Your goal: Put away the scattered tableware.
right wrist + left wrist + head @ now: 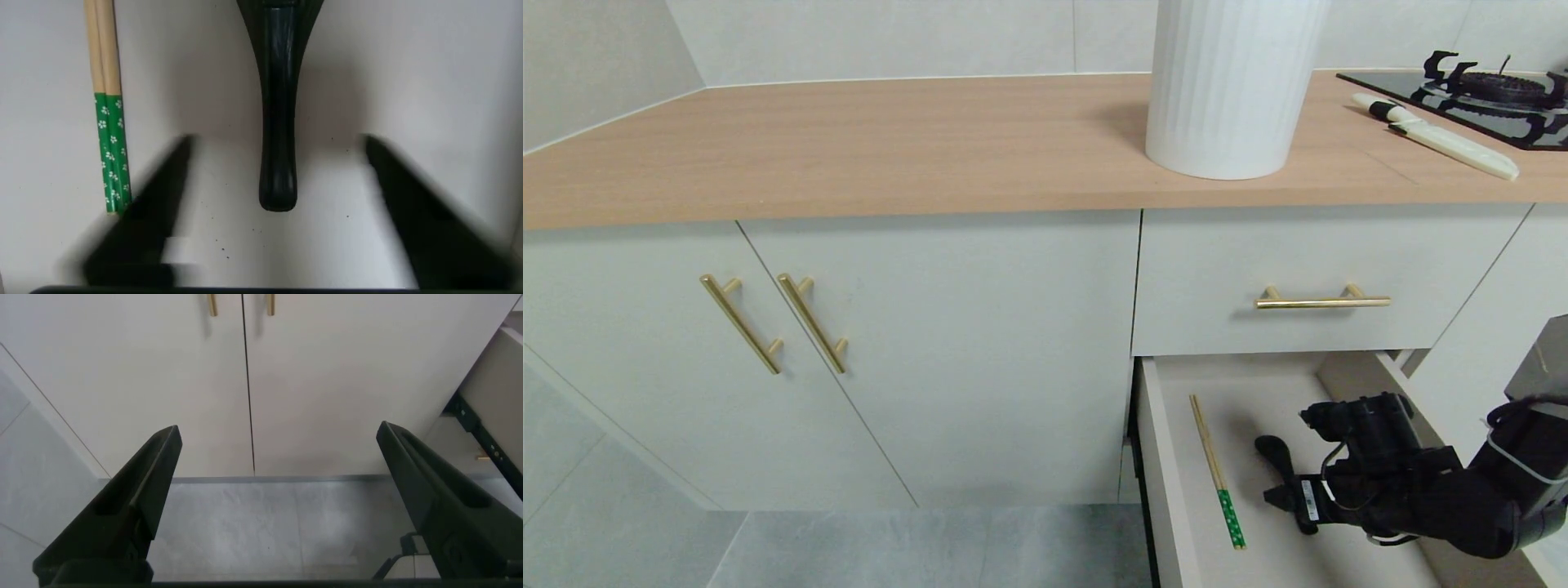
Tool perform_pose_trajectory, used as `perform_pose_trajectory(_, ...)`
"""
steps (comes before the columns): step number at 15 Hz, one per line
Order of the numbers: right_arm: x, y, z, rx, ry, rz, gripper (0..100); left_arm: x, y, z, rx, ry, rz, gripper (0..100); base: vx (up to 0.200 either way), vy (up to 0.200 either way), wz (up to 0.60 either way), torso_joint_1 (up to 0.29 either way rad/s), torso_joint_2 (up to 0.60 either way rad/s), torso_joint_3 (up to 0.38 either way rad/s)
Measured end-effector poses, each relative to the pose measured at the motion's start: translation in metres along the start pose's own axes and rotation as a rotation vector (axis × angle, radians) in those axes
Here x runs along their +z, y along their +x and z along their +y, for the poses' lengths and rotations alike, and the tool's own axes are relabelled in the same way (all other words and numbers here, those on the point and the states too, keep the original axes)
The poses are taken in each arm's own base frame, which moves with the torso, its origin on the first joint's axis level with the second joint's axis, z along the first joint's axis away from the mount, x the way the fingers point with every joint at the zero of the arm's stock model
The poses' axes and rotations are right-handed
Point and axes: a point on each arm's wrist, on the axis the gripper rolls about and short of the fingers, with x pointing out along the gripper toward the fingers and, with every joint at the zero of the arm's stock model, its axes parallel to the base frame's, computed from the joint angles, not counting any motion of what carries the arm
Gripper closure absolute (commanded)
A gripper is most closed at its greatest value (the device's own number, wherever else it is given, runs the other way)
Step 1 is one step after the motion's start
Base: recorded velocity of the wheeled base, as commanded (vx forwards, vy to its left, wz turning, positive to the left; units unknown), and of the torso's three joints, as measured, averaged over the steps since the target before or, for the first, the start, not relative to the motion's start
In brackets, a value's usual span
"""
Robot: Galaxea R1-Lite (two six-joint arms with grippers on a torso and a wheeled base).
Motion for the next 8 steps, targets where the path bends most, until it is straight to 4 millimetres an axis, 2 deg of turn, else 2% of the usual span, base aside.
perform_pose_trajectory(5,0.006,-0.014,0.000,0.006,0.007,-0.038,0,0.000,0.000,0.000,0.000,0.000,0.000,0,0.000,0.000,0.00,0.000,0.00,0.000)
perform_pose_trajectory(8,0.018,-0.055,-0.001,0.018,0.022,-0.100,0,0.000,0.000,0.000,0.000,0.000,0.000,0,0.000,0.000,0.00,0.000,0.00,0.000)
